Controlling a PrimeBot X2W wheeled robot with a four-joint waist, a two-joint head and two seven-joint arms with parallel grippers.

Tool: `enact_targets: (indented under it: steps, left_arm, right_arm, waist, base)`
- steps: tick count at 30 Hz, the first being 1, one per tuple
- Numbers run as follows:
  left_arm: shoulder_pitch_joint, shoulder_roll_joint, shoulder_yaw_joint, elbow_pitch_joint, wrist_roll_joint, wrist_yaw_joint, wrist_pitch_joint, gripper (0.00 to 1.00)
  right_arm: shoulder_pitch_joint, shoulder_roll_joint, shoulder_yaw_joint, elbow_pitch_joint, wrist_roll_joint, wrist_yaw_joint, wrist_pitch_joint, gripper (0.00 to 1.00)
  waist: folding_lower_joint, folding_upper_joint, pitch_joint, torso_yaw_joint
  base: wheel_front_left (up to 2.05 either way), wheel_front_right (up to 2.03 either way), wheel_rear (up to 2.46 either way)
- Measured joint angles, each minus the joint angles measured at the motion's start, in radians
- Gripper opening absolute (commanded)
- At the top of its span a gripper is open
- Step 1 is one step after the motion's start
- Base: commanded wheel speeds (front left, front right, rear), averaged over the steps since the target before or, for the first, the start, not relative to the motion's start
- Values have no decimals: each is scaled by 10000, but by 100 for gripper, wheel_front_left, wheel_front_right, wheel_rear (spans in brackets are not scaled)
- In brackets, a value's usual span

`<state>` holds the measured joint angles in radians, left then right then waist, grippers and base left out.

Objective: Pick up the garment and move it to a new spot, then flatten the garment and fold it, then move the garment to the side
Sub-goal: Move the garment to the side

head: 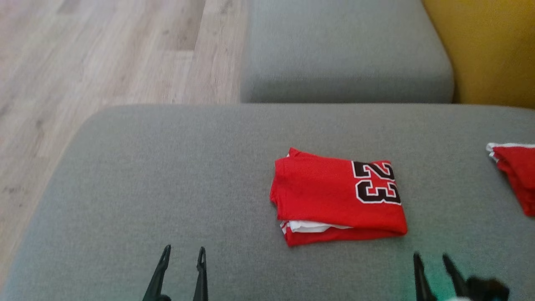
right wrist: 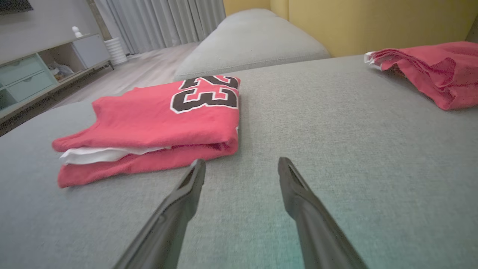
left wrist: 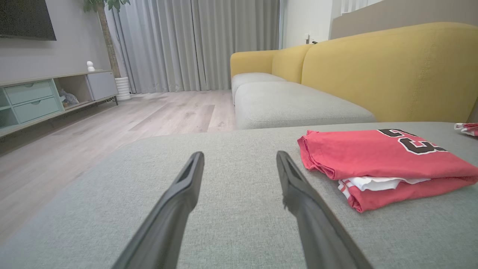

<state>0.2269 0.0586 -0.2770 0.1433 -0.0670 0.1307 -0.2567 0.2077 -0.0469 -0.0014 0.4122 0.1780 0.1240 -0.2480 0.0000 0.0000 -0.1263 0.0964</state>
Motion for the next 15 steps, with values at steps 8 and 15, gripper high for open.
enact_targets:
  steps: [8, 15]
  left_arm:
    - [-567, -4, -380, -263, 67, 0, 0, 100]
    - [-970, -10, -811, -276, 61, 29, 2, 100]
  right_arm:
    - [-3435, -102, -552, 1634, 441, 0, 1020, 100]
    - [-5261, -575, -966, 3551, 596, 0, 2506, 100]
  waist:
    - [2, 0, 976, 164]
    - [2, 0, 1613, 527]
  base:
    - [0, 0, 0]
    - [0, 0, 0]
